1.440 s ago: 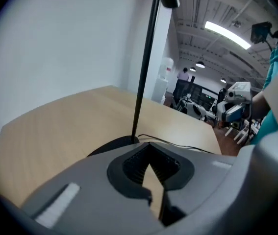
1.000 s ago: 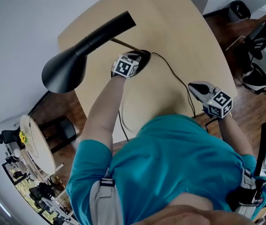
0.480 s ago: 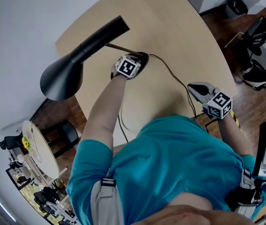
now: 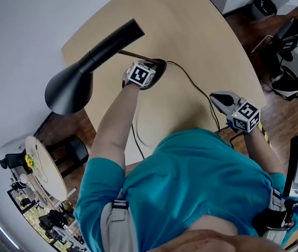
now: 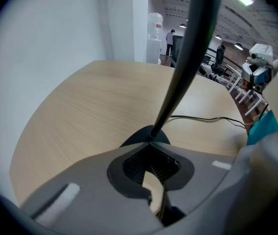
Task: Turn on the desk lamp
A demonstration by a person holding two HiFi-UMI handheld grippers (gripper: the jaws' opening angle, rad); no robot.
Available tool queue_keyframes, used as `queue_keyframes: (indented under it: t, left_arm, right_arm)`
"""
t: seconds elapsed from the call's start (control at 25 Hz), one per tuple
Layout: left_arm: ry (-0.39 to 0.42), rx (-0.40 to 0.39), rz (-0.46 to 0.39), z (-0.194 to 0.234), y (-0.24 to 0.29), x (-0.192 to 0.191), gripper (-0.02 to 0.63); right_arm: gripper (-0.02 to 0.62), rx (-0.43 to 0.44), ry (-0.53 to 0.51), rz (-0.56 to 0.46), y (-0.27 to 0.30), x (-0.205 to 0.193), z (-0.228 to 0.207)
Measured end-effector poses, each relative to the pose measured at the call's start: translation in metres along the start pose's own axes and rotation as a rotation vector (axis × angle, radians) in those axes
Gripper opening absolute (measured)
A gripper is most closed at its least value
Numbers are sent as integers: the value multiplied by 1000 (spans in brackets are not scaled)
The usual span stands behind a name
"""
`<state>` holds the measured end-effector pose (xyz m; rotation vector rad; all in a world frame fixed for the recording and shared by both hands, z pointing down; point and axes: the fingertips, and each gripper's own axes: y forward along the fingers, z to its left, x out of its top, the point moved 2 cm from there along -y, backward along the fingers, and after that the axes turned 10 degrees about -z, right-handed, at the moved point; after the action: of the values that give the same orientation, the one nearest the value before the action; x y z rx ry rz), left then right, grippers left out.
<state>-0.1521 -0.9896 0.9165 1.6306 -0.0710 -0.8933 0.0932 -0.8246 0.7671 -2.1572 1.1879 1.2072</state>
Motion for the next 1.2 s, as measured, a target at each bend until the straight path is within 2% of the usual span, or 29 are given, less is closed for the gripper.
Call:
queue_keyframes:
  t: [0.12,0.28,0.44,0.56,0.64,0.76,0.84,0.92,1.04,1.2]
  left_arm:
    - [6,9,16,1,-6,6,3]
    - [105,48,-45,4,-8,30,4]
    - [86,23,15,0,-2,16,5]
    - [107,16,44,-4,-1,14,2]
    - [132,25,30,-3,-2,22,2]
    - [71,28,66,-1,2,6,1]
    - [26,46,29,3,3,3,0]
    - [-96,52,-5,0,-4,-10,5]
    - [-234,96,-144,-17,-47,-16,5]
    - [-347,139,-342,-62,-113,-35,5]
  right_arm:
    - [2,2,-1,4,1,-1,0]
    - [2,0,4,6,1,-2,1]
    - [2,-2,6,5,-1,-2,0]
    - [2,3,3,9,0,-3,1]
    - [2,3,6,11,0,-5,0]
    - [2,8,7,11,2,-5,1]
    - [2,18,-2,16,3,-2,1]
    - [2,29,-9,14,3,2,4]
    - [2,50,-17,1,-4,7,19]
    - [2,116,-38,-4,-9,12,28]
